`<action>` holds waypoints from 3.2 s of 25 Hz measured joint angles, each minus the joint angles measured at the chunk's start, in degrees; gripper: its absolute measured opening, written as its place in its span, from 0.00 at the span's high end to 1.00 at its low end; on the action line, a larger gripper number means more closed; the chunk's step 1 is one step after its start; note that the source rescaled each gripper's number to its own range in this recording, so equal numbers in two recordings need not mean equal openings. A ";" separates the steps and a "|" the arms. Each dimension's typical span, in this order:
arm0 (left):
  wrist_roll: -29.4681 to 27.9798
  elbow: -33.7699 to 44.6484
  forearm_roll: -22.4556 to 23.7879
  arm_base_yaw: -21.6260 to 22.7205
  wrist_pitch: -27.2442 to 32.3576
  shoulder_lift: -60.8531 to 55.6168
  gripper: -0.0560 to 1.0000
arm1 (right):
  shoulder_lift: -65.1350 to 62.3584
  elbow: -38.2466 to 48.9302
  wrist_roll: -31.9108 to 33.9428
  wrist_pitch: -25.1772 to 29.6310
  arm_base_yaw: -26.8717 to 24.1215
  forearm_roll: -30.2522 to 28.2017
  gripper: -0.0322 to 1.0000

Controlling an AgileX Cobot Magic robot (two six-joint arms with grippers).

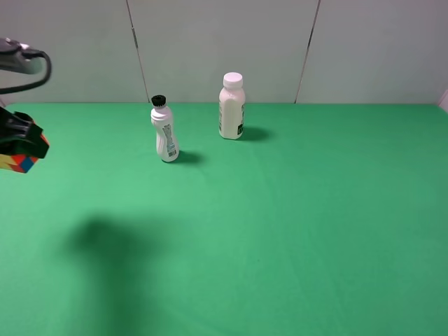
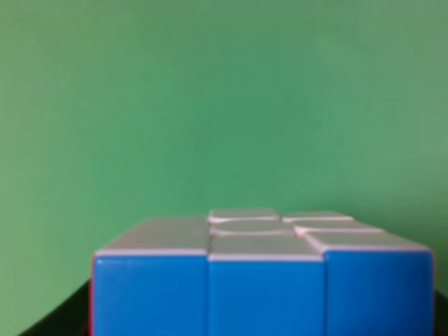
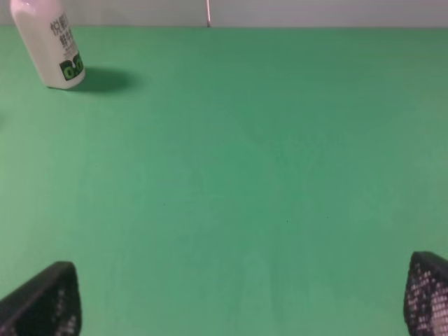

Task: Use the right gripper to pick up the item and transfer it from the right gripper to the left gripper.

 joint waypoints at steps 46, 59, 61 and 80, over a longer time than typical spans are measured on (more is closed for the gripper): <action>-2.87 -0.11 -0.53 0.00 -25.16 32.26 0.02 | 0.00 0.00 0.01 -0.06 0.00 0.11 0.00; -2.87 -0.43 -0.53 0.00 -6.14 13.27 0.00 | 0.00 0.00 0.01 -0.06 0.00 0.11 0.00; -2.87 -0.43 -0.47 0.00 -2.73 9.10 0.00 | 0.00 0.00 0.01 -0.06 0.00 0.11 0.00; -4.02 -0.43 -0.47 0.00 22.38 -33.34 0.00 | 0.00 0.00 0.01 -0.06 0.00 0.11 0.00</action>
